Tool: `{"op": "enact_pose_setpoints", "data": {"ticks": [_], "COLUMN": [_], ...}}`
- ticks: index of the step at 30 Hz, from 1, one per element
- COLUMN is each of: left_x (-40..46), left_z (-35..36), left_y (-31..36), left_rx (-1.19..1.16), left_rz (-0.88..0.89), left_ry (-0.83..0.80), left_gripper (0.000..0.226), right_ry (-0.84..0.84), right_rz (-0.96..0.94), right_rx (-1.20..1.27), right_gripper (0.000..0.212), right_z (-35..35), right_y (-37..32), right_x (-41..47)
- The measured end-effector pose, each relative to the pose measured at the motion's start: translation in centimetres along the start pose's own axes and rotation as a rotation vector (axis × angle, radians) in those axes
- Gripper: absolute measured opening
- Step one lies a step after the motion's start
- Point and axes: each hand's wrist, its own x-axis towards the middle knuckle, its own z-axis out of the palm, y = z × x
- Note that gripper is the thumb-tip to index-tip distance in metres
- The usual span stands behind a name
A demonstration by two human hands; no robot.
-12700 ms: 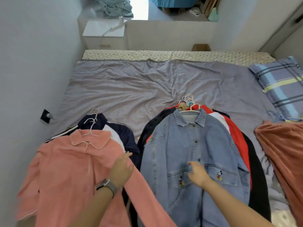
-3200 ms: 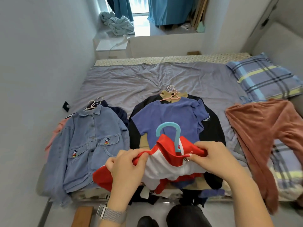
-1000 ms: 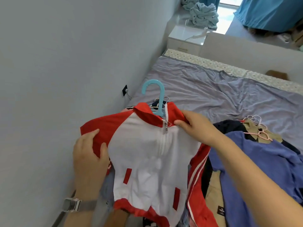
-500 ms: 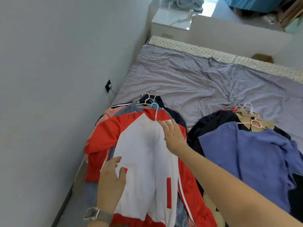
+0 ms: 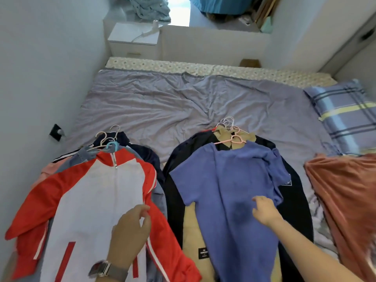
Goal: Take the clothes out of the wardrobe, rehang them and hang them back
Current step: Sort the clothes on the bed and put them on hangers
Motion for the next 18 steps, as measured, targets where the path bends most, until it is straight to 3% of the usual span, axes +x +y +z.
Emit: {"op": "enact_pose_setpoints", "data": {"ticks": [5,9,14,18], "left_x": [-1.7,-2.7,-0.2,3.6], "left_z": [11.0,17.9,20.2,19.7], "left_y": [8.7,15.1,19.5,20.6], "left_rx": [-0.055,-0.055,0.091,0.121], "left_rz": [-0.1,-0.133,-0.063,-0.071], "left_ry": [0.0,-0.121,-0.119,-0.079], "left_gripper": [0.018,0.018,0.024,0.028], "right_ry": [-0.16,-0.171,-0.185,-0.063], "right_rz": [-0.062,-0.132,-0.07,-0.143], "right_rx": [0.034,0.1,-0.093,-0.138], "right_gripper": [0.048,0.018,0.056,0.086], "right_z": [-1.8,-4.3,-7.6,-9.3], "right_y": [9.0,15.1,19.4,17.2], "right_x": [3.4,6.8,15.8,22.5]}}
